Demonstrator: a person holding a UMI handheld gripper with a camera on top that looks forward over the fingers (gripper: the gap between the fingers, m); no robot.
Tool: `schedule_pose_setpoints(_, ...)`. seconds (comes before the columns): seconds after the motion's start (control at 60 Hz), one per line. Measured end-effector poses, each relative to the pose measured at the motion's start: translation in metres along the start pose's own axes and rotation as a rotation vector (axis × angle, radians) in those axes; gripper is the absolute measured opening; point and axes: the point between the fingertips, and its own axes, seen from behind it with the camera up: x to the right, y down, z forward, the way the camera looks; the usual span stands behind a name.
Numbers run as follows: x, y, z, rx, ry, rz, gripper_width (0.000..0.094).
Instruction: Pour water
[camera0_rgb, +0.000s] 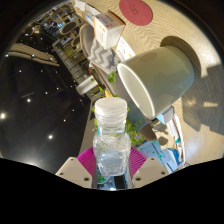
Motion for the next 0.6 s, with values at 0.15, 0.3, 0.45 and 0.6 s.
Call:
schedule_pose_setpoints(0.15, 0.015, -0.009, -0.002, -0.020, 0.056, 0.020, 0.0397)
schedule_pose_setpoints(0.3, 0.025, -0.003, -0.014, -0.082, 0.228, -0.365, 0.0399)
schedule_pose_setpoints(0.45, -0.013, -0.036, -0.025, -0.042, 0.382, -1.057, 0.0405)
schedule_pose_setpoints(0.6, -0.067, -0.089, -0.042, 0.066, 0.466, -1.558, 0.0404)
